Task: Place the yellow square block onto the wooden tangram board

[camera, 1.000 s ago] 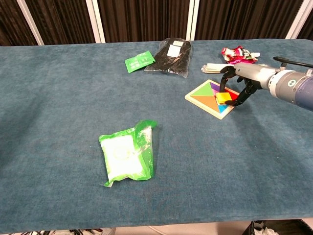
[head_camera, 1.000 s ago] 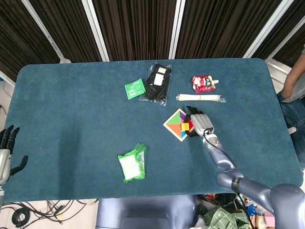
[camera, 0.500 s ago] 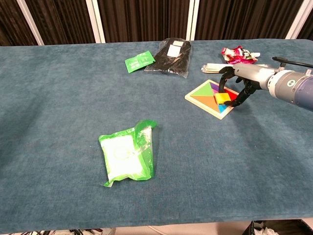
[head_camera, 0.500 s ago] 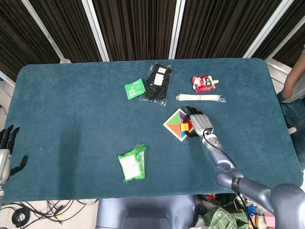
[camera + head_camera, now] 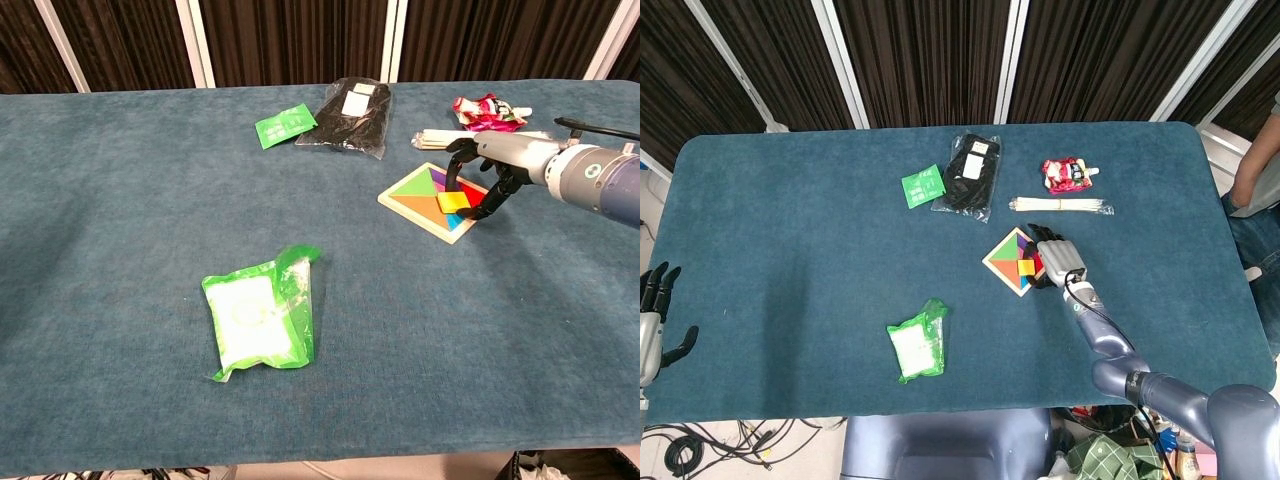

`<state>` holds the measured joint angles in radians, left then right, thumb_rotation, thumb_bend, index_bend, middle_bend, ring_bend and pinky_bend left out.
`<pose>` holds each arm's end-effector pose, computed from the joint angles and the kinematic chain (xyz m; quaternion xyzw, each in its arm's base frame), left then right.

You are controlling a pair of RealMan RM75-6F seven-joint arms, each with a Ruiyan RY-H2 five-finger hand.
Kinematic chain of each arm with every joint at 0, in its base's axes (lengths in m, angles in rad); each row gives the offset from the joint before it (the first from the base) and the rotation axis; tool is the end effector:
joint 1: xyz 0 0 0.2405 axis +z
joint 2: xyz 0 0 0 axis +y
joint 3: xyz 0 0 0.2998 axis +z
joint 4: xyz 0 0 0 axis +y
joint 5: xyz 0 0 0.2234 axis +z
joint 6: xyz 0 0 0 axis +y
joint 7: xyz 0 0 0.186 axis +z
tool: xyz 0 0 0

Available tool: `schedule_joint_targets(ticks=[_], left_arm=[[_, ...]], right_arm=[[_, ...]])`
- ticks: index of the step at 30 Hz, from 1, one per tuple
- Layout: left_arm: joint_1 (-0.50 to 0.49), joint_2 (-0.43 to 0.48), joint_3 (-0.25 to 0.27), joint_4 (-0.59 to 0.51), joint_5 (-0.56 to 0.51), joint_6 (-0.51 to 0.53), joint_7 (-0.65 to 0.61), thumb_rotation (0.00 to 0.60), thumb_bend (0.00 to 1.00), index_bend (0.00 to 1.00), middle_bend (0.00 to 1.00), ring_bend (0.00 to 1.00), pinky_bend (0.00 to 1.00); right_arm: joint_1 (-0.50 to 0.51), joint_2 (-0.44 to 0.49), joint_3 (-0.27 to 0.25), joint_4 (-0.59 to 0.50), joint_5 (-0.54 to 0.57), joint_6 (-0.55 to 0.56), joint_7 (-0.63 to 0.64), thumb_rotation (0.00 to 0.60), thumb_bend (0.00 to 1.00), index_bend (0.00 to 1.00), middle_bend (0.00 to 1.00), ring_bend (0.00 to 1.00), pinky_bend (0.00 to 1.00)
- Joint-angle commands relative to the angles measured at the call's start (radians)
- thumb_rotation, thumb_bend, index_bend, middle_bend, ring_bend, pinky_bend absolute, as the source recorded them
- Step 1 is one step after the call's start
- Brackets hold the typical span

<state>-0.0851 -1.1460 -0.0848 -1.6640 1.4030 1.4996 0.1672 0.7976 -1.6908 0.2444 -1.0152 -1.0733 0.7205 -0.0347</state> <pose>-0.3542 0.2334 0.1653 -0.5741 -0.3726 -0.3583 0.6350 -0.2319 -0.4836 -0.0658 0.6861 -0.4763 0.3381 0.4337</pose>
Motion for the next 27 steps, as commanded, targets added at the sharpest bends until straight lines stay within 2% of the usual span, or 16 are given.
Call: schedule_joint_targets(ticks=[1, 12, 27], left_arm=[[0.0, 0.0, 0.0, 0.0, 0.0, 0.0, 0.0, 0.6, 0.33, 0.0, 0.0, 0.0, 0.0], [0.0, 0.002, 0.0, -0.002, -0.002, -0.002, 0.001, 0.6, 0.33, 0.0, 0.0, 0.0, 0.0], [0.0, 0.003, 0.0, -0.003, -0.004, -0.003, 0.002, 0.6, 0.33, 0.0, 0.0, 0.0, 0.0]], right_arm=[[0.0, -0.001, 0.0, 0.001, 0.0, 0.0, -0.002, 0.6, 0.35, 0.49, 0.0, 0.0, 0.13], [0.001, -0.003, 0.003, 0.003, 0.007, 0.001, -0.007, 0.6, 0.34, 0.49, 0.0, 0.0, 0.13], [0.005, -0.001, 0.001, 0.003, 0.013, -0.007, -0.018, 0.6, 0.34, 0.42, 0.0, 0.0, 0.13]])
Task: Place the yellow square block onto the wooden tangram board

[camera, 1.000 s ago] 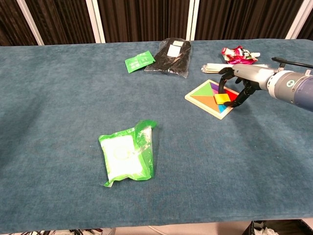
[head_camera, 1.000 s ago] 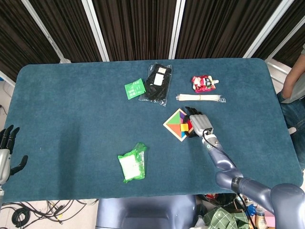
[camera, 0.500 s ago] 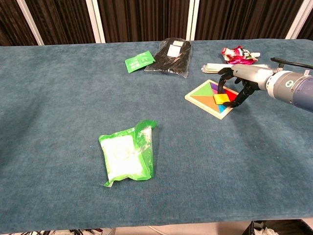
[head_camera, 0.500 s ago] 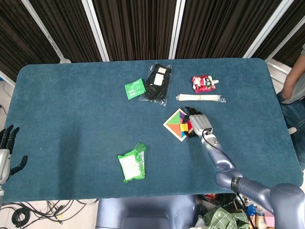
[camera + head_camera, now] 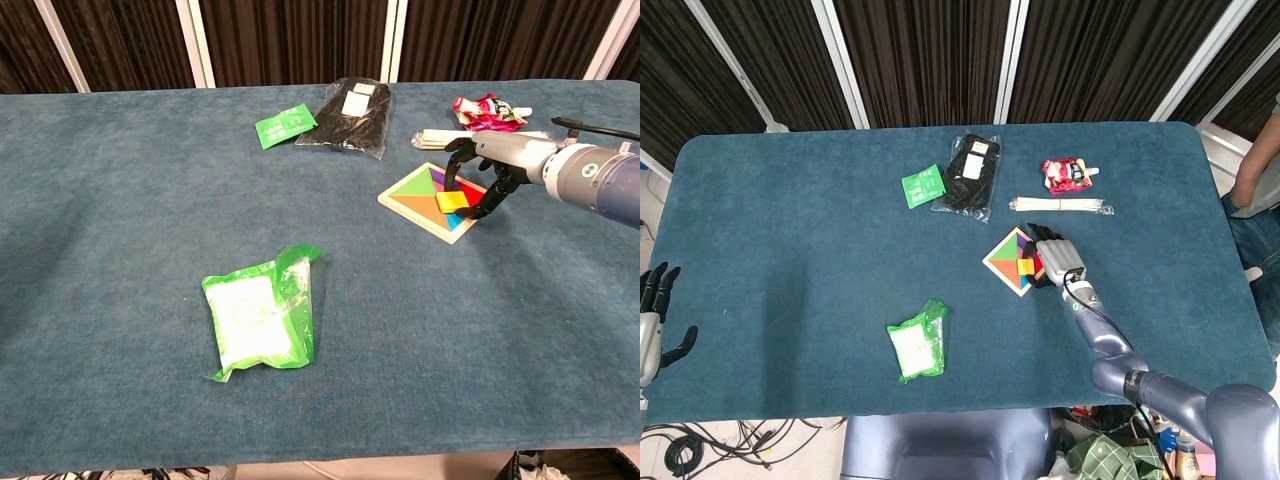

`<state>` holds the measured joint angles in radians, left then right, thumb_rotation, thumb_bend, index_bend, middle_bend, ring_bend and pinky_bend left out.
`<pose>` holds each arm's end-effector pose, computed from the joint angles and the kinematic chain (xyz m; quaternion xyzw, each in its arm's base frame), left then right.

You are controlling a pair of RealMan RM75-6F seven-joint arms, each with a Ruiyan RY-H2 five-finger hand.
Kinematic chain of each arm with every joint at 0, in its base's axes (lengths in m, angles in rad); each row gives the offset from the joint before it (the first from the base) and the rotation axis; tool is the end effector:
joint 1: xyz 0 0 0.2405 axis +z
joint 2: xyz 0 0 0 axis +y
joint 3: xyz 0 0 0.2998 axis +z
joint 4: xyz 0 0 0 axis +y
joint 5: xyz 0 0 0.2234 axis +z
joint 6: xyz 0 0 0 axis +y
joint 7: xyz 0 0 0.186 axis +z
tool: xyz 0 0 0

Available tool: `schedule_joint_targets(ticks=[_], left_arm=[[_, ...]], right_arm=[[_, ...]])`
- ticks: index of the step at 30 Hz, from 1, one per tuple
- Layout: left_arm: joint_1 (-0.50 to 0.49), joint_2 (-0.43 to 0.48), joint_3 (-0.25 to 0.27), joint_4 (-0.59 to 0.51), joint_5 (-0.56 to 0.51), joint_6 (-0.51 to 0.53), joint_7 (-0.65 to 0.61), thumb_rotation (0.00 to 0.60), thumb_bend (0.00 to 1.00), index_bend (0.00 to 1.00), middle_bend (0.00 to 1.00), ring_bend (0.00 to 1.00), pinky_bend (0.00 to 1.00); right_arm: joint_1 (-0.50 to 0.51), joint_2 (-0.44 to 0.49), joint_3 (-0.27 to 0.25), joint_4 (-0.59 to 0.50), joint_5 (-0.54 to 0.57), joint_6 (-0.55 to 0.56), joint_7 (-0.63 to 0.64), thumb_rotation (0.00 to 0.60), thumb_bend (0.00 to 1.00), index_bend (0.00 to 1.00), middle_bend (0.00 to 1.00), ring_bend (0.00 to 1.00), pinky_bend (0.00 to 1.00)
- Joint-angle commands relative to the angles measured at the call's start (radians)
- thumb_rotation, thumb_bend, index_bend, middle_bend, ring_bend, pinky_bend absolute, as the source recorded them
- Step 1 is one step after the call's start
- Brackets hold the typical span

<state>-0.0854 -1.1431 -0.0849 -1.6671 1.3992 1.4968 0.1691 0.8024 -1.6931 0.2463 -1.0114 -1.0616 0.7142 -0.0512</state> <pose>-0.3545 0.2335 0.1658 -0.5741 -0.3737 -0.3564 0.6354 -0.2314 -0.4851 -0.0666 0.6877 -0.4748 0.3338 0.4361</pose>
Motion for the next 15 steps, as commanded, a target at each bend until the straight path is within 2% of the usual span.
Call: schedule_joint_targets(ticks=[1, 6, 15], left_arm=[[0.0, 0.0, 0.0, 0.0, 0.0, 0.0, 0.0, 0.6, 0.33, 0.0, 0.0, 0.0, 0.0], [0.0, 0.001, 0.001, -0.001, -0.002, -0.001, 0.001, 0.6, 0.33, 0.0, 0.0, 0.0, 0.0], [0.001, 0.003, 0.0, -0.005, -0.006, -0.003, 0.002, 0.6, 0.33, 0.0, 0.0, 0.0, 0.0]], right_arm=[[0.0, 0.001, -0.001, -0.001, 0.002, -0.001, -0.002, 0.6, 0.34, 0.42, 0.0, 0.0, 0.13], [-0.001, 0.006, -0.005, -0.006, 0.005, -0.008, -0.008, 0.6, 0.34, 0.34, 0.0, 0.0, 0.13], [-0.003, 0.011, -0.01, -0.015, 0.006, -0.007, -0.016, 0.6, 0.34, 0.33, 0.0, 0.0, 0.13]])
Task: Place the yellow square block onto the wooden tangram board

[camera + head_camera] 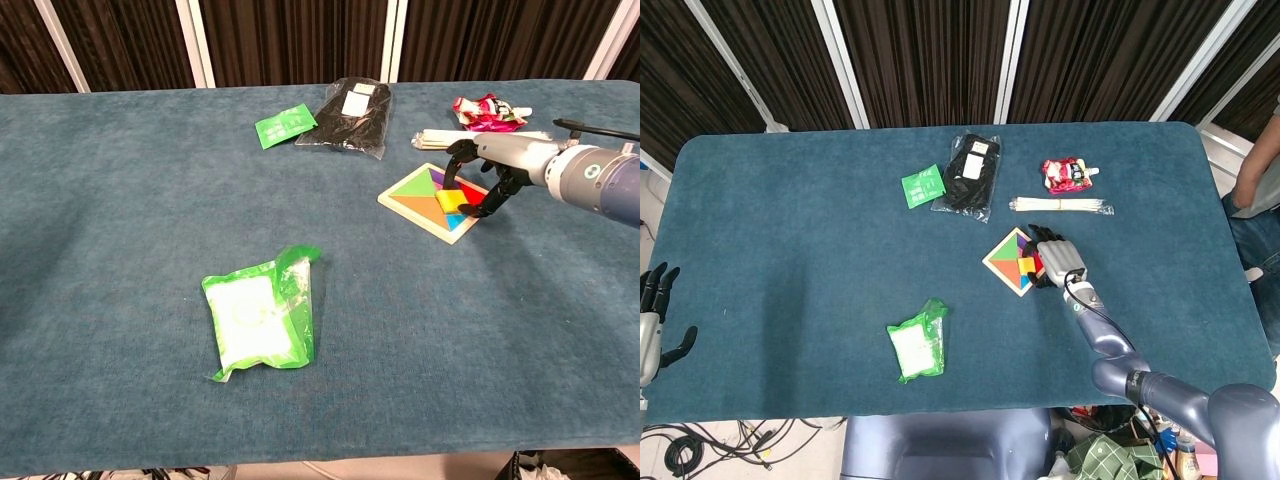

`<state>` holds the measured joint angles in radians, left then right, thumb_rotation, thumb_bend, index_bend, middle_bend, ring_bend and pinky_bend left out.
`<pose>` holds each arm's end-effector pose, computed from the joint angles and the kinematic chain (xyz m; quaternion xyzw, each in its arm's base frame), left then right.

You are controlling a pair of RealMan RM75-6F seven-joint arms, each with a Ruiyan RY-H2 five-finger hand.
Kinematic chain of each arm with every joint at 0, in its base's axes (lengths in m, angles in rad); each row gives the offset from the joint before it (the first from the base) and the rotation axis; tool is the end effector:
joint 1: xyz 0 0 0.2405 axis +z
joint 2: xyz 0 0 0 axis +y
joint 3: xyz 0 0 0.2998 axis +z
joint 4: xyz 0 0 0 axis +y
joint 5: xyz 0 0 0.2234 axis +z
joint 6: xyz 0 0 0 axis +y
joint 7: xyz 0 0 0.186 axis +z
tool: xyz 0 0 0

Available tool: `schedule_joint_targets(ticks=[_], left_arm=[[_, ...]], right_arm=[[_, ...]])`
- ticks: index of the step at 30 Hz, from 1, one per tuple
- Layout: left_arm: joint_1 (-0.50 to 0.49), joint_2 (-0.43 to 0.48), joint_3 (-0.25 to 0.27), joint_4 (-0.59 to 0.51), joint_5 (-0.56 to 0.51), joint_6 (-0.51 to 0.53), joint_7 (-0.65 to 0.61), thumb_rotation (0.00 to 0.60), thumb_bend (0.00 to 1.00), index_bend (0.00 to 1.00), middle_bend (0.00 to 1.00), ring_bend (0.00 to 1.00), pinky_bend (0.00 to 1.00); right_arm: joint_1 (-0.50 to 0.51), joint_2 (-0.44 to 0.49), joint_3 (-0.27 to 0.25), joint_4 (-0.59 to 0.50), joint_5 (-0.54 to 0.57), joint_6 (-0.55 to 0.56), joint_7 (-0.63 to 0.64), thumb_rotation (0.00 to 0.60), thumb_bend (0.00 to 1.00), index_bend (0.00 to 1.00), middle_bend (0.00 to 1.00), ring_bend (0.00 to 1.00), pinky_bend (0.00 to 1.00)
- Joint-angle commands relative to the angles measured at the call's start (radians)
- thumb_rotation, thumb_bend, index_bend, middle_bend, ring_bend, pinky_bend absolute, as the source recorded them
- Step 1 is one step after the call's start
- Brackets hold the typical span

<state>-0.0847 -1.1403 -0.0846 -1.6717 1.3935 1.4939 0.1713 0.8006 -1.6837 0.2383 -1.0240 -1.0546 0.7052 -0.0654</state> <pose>-0.3551 0.2330 0.1661 -0.5732 -0.3761 -0.3541 0.6361 -0.2337 -0.4825 -0.0670 0.6932 -0.4741 0.3252 0.4347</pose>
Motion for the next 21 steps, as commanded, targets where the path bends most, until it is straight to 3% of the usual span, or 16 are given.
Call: schedule_joint_targets(ticks=[1, 14, 21], left_arm=[[0.0, 0.0, 0.0, -0.001, 0.0, -0.001, 0.001, 0.6, 0.33, 0.0, 0.0, 0.0, 0.0], [0.001, -0.001, -0.001, 0.001, 0.001, 0.004, 0.001, 0.6, 0.33, 0.0, 0.0, 0.0, 0.0], [0.001, 0.0, -0.001, 0.003, 0.002, 0.004, -0.004, 0.6, 0.33, 0.0, 0.0, 0.0, 0.0]], right_arm=[[-0.002, 0.003, -0.002, -0.006, -0.001, 0.003, -0.002, 0.6, 0.34, 0.33, 0.0, 0.0, 0.13], [-0.01, 0.022, 0.004, -0.06, -0.006, 0.04, -0.014, 0.6, 0.34, 0.31, 0.0, 0.0, 0.13], [-0.051, 0.13, 0.041, -0.201, -0.026, 0.128, 0.019, 0.6, 0.3, 0.26, 0.0, 0.0, 0.13]])
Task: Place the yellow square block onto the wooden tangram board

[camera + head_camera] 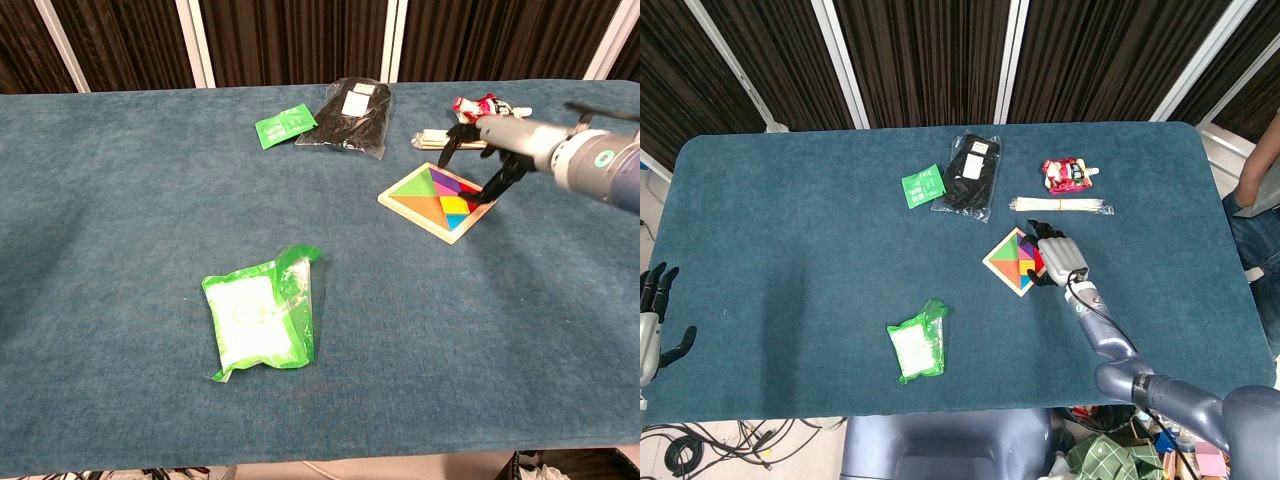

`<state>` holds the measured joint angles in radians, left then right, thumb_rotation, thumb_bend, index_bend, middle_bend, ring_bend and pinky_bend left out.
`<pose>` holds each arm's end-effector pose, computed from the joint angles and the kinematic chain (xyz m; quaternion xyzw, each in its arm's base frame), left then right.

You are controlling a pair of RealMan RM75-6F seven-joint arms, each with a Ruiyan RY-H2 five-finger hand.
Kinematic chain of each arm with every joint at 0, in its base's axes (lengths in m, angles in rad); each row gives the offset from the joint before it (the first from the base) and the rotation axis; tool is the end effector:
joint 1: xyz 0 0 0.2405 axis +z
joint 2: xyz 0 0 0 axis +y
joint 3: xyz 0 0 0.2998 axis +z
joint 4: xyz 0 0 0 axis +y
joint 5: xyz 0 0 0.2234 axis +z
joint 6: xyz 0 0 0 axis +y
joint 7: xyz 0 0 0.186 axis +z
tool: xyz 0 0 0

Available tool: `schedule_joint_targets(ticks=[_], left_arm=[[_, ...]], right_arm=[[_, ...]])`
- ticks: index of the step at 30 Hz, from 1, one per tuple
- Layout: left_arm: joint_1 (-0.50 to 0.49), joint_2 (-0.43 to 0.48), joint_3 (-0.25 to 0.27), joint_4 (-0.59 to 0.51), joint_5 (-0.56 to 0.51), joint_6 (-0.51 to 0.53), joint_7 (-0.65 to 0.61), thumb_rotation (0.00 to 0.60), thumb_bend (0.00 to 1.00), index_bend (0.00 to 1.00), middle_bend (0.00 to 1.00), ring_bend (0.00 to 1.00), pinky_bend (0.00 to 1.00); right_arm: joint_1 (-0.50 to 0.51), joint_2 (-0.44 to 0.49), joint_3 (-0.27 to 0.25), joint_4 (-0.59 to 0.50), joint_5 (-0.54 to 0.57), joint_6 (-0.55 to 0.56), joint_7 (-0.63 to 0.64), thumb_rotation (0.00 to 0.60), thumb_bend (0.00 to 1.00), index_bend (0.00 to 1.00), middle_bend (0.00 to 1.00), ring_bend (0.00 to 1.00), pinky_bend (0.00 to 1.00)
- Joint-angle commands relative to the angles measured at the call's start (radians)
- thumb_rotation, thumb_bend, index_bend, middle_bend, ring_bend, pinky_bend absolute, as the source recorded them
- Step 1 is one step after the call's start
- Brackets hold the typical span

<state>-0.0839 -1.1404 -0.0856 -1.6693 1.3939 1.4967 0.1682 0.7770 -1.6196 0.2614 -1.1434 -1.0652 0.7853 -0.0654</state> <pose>-0.3554 0.2330 0.1670 -0.5720 -0.3754 -0.3553 0.6369 -0.2190 -0.4787 -0.0406 0.6771 -0.4674 0.3666 0.4344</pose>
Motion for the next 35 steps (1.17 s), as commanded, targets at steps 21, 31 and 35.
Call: schedule_joint_targets(ticks=[21, 31, 35], left_arm=[[0.008, 0.003, -0.006, -0.013, 0.019, 0.029, -0.032, 0.6, 0.34, 0.0, 0.0, 0.0, 0.0], [0.005, 0.029, 0.007, -0.019, 0.089, 0.044, -0.075, 0.6, 0.33, 0.0, 0.0, 0.0, 0.0], [0.005, 0.029, 0.011, -0.025, 0.089, 0.04, -0.059, 0.6, 0.33, 0.0, 0.0, 0.0, 0.0]], right_arm=[[-0.491, 0.612, -0.14, -0.587, -0.382, 0.605, 0.122, 0.6, 0.12, 0.21, 0.0, 0.0, 0.13], [-0.618, 0.566, -0.239, -0.499, -0.484, 0.73, 0.104, 0.6, 0.12, 0.21, 0.0, 0.0, 0.13], [-0.632, 0.535, -0.231, -0.463, -0.488, 0.755, 0.123, 0.6, 0.12, 0.21, 0.0, 0.0, 0.13]])
